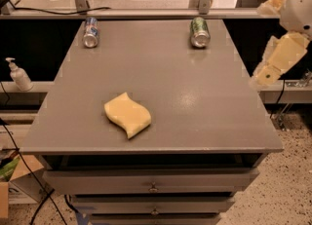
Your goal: Move green can near redbull can
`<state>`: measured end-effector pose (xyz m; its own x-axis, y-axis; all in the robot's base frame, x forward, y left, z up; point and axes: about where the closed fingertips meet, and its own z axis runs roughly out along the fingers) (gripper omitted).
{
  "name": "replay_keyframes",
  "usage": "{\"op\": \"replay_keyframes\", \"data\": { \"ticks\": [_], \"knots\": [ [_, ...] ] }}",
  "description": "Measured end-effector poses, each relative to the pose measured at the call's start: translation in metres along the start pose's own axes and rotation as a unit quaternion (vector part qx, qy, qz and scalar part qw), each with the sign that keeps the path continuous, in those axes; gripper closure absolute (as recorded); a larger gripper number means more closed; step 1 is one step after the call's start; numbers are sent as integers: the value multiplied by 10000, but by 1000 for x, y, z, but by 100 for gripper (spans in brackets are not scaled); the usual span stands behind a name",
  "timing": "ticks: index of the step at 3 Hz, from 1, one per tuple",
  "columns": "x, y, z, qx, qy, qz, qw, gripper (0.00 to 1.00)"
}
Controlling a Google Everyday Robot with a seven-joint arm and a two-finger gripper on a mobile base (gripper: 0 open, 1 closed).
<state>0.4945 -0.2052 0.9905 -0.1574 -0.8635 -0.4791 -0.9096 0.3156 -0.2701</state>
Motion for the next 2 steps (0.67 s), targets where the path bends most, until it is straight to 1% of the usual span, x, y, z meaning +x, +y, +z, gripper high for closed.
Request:
{"op": "replay_keyframes", "data": {
  "ticks": [1,2],
  "knots": [
    [-14,-39,11,51,-820,258,9963,0],
    [-19,-45,14,11,-1007,302,9945,0]
  ]
}}
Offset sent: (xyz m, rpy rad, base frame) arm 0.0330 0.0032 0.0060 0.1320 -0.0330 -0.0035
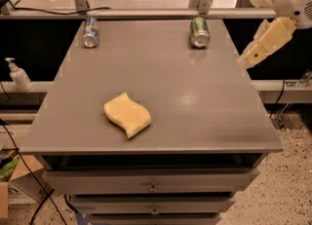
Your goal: Move green can near redbull can
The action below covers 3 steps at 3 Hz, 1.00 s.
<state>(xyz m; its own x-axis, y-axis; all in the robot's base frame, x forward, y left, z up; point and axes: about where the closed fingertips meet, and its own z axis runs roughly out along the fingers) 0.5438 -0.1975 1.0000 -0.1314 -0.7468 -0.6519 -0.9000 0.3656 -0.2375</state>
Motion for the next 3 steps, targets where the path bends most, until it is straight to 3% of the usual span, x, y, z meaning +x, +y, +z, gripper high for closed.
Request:
{"op": "replay_keyframes", "data": {
  "ticks": [1,3],
  "knots": [
    [3,-3,11,177,-100,224,9995,0],
    [-6,-64,86,775,-468,755,9930,0]
  ]
}}
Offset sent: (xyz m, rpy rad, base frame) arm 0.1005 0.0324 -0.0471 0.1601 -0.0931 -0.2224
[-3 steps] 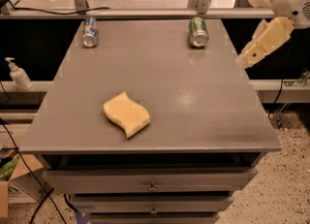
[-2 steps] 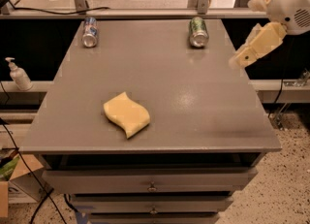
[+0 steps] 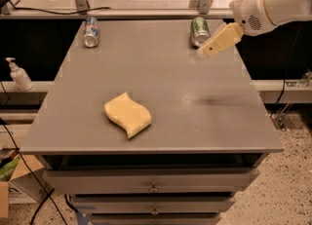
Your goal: Move green can near redbull can
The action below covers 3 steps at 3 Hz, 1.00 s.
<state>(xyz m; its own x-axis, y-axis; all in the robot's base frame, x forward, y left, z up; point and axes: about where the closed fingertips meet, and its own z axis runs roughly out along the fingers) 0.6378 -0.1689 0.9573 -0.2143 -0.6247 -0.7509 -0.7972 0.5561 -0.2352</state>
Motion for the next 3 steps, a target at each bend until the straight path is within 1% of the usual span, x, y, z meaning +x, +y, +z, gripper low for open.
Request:
{"op": "replay_keyframes", "data": {
  "ticks": [1,2,3],
  "knots": [
    [0,-30,33,292,70,220,9993,0],
    [-2,-57,61,451,75,419,9981,0],
    [-3,-59,62,457,65,429,9980,0]
  ]
}}
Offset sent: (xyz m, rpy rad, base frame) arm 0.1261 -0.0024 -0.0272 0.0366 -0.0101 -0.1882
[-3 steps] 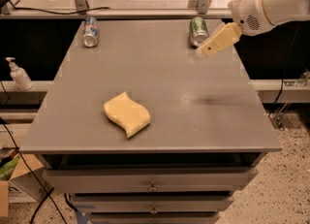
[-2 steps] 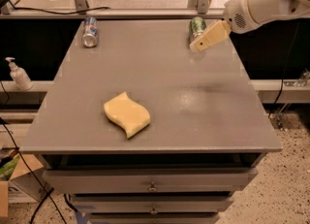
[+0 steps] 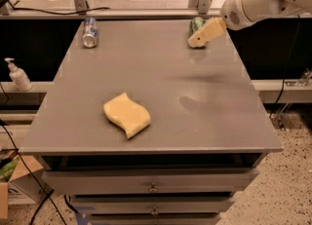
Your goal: Move green can near redbull can
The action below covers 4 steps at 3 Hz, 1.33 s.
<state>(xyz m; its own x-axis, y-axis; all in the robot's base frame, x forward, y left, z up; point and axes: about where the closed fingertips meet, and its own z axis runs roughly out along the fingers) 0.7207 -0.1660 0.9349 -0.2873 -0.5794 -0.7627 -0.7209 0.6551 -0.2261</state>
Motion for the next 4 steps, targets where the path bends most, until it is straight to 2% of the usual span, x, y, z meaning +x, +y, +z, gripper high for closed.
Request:
{"op": "replay_keyframes", "data": {
  "ticks": [1,2,3,4],
  "knots": [
    [5,-3,11,92,-163,386,9991,0],
    [16,-21,37,395,-372,987,9936,0],
    [29,-37,63,617,-478,1505,9855,0],
    [40,-48,89,703,-522,1932,9772,0]
  ]
}}
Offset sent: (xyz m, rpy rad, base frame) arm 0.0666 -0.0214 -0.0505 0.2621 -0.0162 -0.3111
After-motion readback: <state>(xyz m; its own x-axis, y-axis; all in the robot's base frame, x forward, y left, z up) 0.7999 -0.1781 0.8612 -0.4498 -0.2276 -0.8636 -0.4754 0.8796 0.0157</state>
